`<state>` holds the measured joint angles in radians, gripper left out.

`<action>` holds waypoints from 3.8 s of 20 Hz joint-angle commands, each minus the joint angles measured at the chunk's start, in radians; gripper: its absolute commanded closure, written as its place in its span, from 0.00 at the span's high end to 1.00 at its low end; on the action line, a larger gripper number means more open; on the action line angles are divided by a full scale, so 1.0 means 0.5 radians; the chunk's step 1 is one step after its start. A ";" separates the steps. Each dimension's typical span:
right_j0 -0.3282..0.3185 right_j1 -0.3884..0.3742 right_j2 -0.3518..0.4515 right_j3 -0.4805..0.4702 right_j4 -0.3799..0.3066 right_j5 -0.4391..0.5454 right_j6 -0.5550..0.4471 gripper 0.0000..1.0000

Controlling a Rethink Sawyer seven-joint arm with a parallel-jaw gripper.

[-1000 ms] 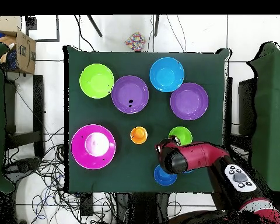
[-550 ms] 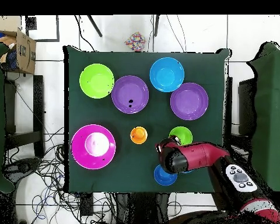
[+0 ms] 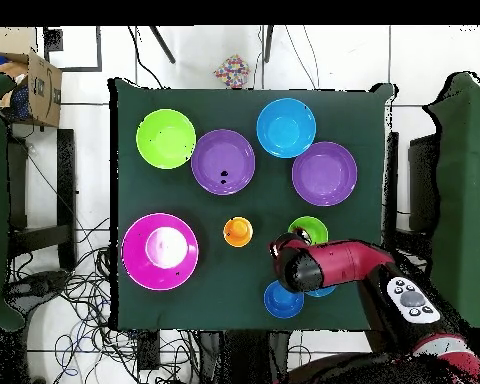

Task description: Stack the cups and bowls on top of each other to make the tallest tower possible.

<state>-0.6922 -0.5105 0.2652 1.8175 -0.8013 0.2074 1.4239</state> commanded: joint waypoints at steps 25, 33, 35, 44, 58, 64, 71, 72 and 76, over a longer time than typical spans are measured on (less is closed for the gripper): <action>0.095 0.119 0.055 -0.214 -0.082 -0.036 0.091 0.00; 0.106 0.102 0.056 -0.217 -0.071 -0.002 0.081 0.00; 0.108 0.099 0.061 -0.224 -0.067 0.008 0.074 0.00; 0.101 0.018 0.109 -0.207 -0.063 0.014 0.040 0.00; 0.058 -0.089 0.196 -0.178 -0.036 0.077 -0.022 0.00; 0.047 -0.104 0.217 -0.164 -0.025 0.095 -0.031 0.00; 0.026 -0.165 0.241 -0.111 -0.005 0.126 -0.045 0.00; 0.024 -0.177 0.242 -0.102 -0.002 0.131 -0.046 0.00; 0.022 -0.254 0.248 -0.053 0.021 0.159 -0.041 0.00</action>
<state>-0.6818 -0.6036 0.3016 1.7881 -0.8013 0.2081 1.4239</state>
